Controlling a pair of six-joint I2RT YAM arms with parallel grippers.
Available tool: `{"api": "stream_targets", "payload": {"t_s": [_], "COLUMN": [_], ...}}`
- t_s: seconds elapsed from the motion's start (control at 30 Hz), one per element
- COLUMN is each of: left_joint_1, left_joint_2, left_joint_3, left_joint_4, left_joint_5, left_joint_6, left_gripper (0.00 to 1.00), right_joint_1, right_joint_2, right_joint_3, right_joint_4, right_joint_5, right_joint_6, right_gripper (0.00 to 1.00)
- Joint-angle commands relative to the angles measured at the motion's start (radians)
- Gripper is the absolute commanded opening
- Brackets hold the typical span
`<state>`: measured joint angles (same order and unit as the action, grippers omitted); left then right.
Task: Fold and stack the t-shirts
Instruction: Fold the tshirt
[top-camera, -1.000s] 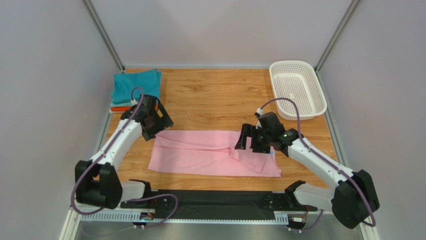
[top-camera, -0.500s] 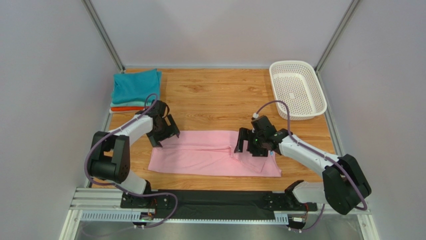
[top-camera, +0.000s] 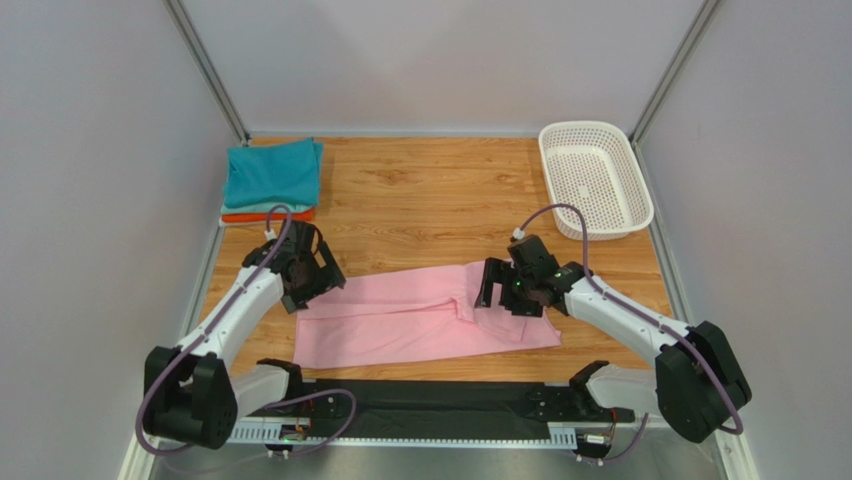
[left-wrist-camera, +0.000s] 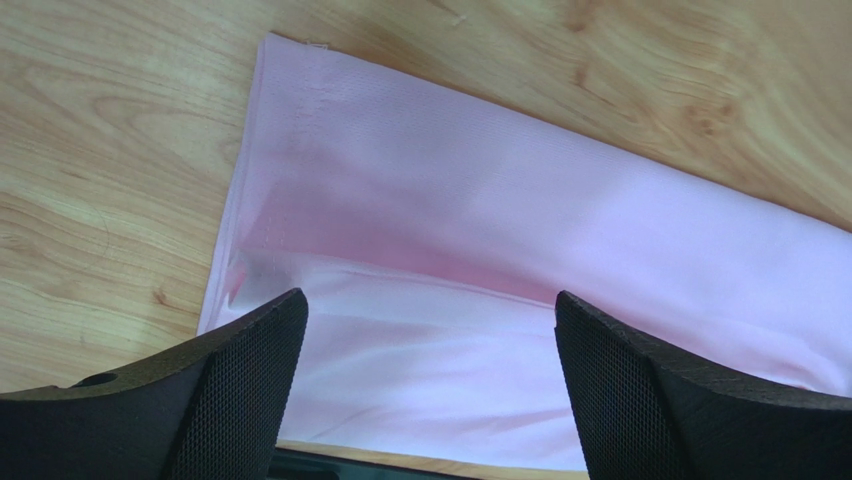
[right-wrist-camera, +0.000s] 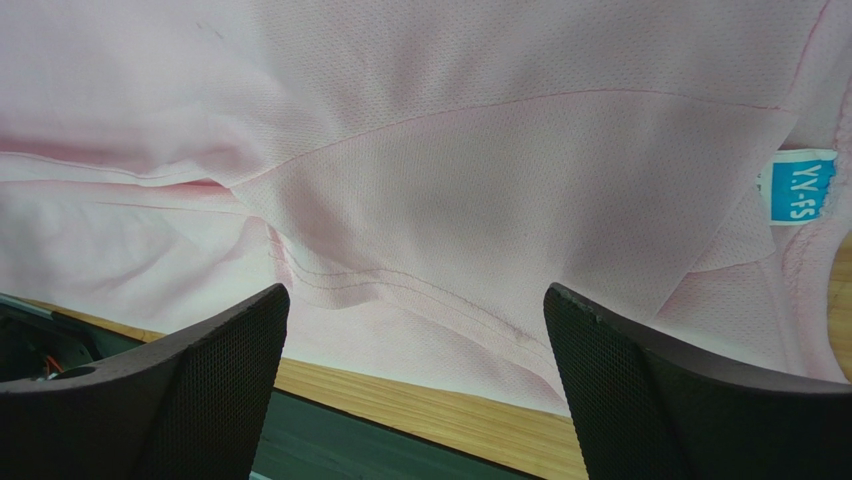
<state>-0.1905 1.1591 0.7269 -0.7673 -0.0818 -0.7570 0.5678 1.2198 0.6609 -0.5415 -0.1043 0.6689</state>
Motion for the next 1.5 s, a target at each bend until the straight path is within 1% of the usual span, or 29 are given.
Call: {"api": "stream_targets", "payload": {"t_s": [0.0,0.07,0.13,0.17,0.23,0.27,0.3,0.37,0.47,0.57,0.6,0.67,0.7,0.77,0.8,0.83,0.87,0.9,0.93,1.0,1.03,1.07,1.13,1.2,1.23,1.27,1.33,1.37,1.47], "left_joint_1": [-0.006,-0.013,-0.065,-0.066,-0.116,-0.134,-0.139,-0.15,-0.159,-0.173,-0.176,-0.187,-0.191,-0.202,-0.207,-0.213,-0.228,-0.236,-0.243,-0.27,-0.288,-0.299,-0.323,-0.363,-0.395,-0.417,-0.47,-0.486,-0.526], "left_joint_2": [-0.114,-0.13,-0.107,-0.107,-0.056,-0.038,0.0,0.033,0.086,0.131,0.145,0.155,0.163,0.168,0.169,0.169,0.168,0.166,0.163,0.146,0.137,0.12,0.1,0.064,0.053,0.031,0.019,0.017,0.053], "left_joint_3": [0.04,0.046,0.057,0.062,0.066,0.063,0.049,0.031,0.005,-0.024,-0.04,-0.05,-0.063,-0.076,-0.093,-0.101,-0.109,-0.122,-0.127,-0.145,-0.153,-0.17,-0.184,-0.205,-0.21,-0.219,-0.225,-0.233,-0.239], "left_joint_4": [-0.04,-0.038,-0.024,-0.024,0.009,0.028,0.074,0.109,0.148,0.189,0.21,0.226,0.24,0.253,0.272,0.279,0.295,0.299,0.299,0.303,0.301,0.304,0.304,0.306,0.304,0.312,0.345,0.361,0.419], "left_joint_5": [0.053,0.106,0.119,0.119,0.134,0.186,0.212,0.246,0.249,0.276,0.284,0.29,0.293,0.298,0.303,0.306,0.309,0.312,0.312,0.312,0.307,0.306,0.297,0.283,0.271,0.258,0.238,0.237,0.237], "left_joint_6": [0.005,0.019,0.044,0.048,0.07,0.08,0.091,0.093,0.091,0.081,0.078,0.065,0.061,0.044,0.027,0.015,0.004,-0.014,-0.027,-0.065,-0.086,-0.1,-0.16,-0.205,-0.247,-0.274,-0.324,-0.337,-0.379], "left_gripper": [1.0,1.0,1.0,1.0,1.0,1.0,1.0,1.0,1.0,1.0,1.0,1.0,1.0,1.0,1.0,1.0,1.0,1.0,1.0,1.0,1.0,1.0,1.0,1.0,1.0,1.0,1.0,1.0,1.0], "right_joint_1": [-0.003,-0.005,-0.006,-0.006,-0.016,-0.029,-0.04,-0.078,-0.137,-0.186,-0.196,-0.223,-0.23,-0.253,-0.258,-0.261,-0.264,-0.266,-0.266,-0.266,-0.266,-0.27,-0.266,-0.266,-0.266,-0.261,-0.249,-0.238,-0.218], "right_joint_2": [-0.06,-0.08,-0.085,-0.083,-0.072,-0.066,-0.05,-0.023,0.05,0.162,0.234,0.306,0.376,0.444,0.51,0.544,0.578,0.651,0.688,0.791,0.822,0.883,0.938,1.017,1.043,1.093,1.147,1.199,1.308], "right_joint_3": [0.002,-0.014,-0.036,-0.046,-0.061,-0.07,-0.075,-0.075,-0.049,-0.018,0.017,0.07,0.127,0.199,0.233,0.315,0.359,0.414,0.502,0.601,0.697,0.741,0.828,0.955,0.998,1.091,1.184,1.288,1.426], "right_joint_4": [-0.029,-0.044,-0.043,-0.043,-0.038,-0.034,-0.025,0.003,0.035,0.089,0.095,0.097,0.097,0.095,0.095,0.091,0.081,0.066,0.043,0.017,-0.01,-0.027,-0.066,-0.089,-0.116,-0.13,-0.181,-0.204,-0.282], "right_joint_5": [0.023,0.025,0.018,0.018,0.028,0.023,0.018,0.0,-0.035,-0.067,-0.072,-0.081,-0.083,-0.1,-0.104,-0.106,-0.103,-0.107,-0.116,-0.126,-0.124,-0.124,-0.132,-0.14,-0.162,-0.175,-0.207,-0.204,-0.204], "right_joint_6": [0.035,0.066,0.09,0.098,0.11,0.115,0.116,0.095,0.045,0.011,-0.008,-0.032,-0.048,-0.055,-0.058,-0.069,-0.074,-0.075,-0.086,-0.091,-0.094,-0.097,-0.11,-0.133,-0.15,-0.188,-0.248,-0.297,-0.354], "right_gripper": [1.0,1.0,1.0,1.0,1.0,1.0,1.0,1.0,1.0,1.0,1.0,1.0,1.0,1.0,1.0,1.0,1.0,1.0,1.0,1.0,1.0,1.0,1.0,1.0,1.0,1.0,1.0,1.0,1.0]}}
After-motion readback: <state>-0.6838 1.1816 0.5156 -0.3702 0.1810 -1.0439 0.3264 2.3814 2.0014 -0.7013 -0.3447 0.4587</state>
